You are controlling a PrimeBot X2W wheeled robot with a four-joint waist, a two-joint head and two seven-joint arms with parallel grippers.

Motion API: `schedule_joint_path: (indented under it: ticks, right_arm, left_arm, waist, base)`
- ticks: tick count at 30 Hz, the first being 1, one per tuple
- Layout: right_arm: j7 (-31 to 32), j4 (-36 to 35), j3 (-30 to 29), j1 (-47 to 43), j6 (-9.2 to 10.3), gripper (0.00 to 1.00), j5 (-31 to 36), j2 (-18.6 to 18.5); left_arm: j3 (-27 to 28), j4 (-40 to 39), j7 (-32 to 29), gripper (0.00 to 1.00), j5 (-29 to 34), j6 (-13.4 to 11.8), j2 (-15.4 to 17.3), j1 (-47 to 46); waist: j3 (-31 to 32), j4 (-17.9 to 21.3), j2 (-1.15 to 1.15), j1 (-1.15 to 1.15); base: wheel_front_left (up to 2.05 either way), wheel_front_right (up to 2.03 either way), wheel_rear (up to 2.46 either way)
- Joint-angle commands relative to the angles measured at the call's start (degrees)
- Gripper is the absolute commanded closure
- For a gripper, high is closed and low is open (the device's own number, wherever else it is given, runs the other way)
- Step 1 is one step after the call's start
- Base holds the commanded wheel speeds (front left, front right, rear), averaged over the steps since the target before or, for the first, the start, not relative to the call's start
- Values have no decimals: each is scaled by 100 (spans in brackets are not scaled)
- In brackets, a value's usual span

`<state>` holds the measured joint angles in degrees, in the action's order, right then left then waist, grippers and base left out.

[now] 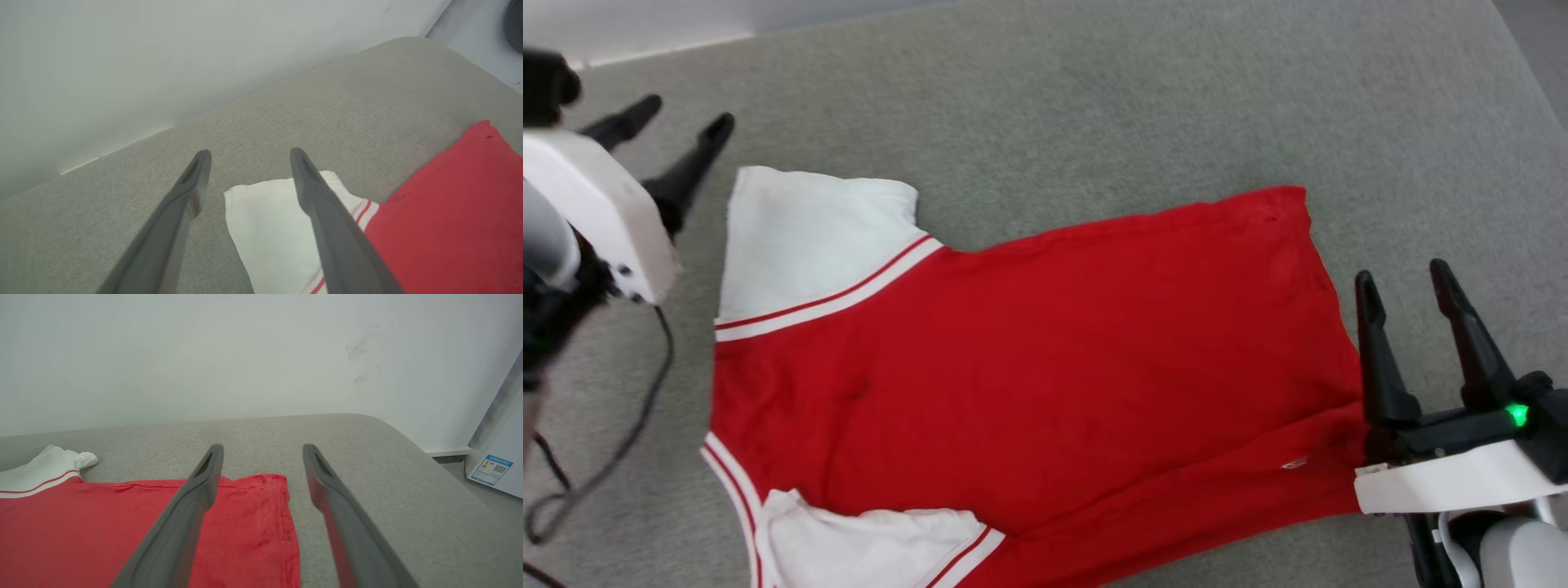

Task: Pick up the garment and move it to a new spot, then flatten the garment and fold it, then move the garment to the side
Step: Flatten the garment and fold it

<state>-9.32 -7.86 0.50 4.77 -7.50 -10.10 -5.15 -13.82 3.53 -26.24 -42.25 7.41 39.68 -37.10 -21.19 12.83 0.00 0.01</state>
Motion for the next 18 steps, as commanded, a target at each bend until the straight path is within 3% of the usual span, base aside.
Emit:
schedule_joint_path:
  ticks: [1, 10, 13, 18]
  right_arm:
    - [-50, 29, 52, 102, 2, 0, 8, 54]
    - [-192, 107, 351, 354, 3, 0, 68, 170]
    - [-230, 143, 389, 385, 3, 0, 55, 199]
    - [-293, 229, 430, 396, 2, 0, 32, 225]
  left_arm:
    - [-26, 149, -274, 0, -108, 6, 65, -247]
    - [-472, 1247, -2579, 0, -498, -212, 342, -1332]
    - [-560, 1432, -2956, 0, -540, -226, 430, -1401]
    - [-739, 1664, -3082, 0, -424, -200, 496, -1289]
  waist:
    - [-291, 270, 0, -1]
    - [-676, 607, 0, -1]
    - [-755, 681, 0, -1]
    - [-841, 749, 0, -1]
  base:
    - [0, 0, 0]
    - [0, 0, 0]
    - [0, 0, 0]
    - [0, 0, 0]
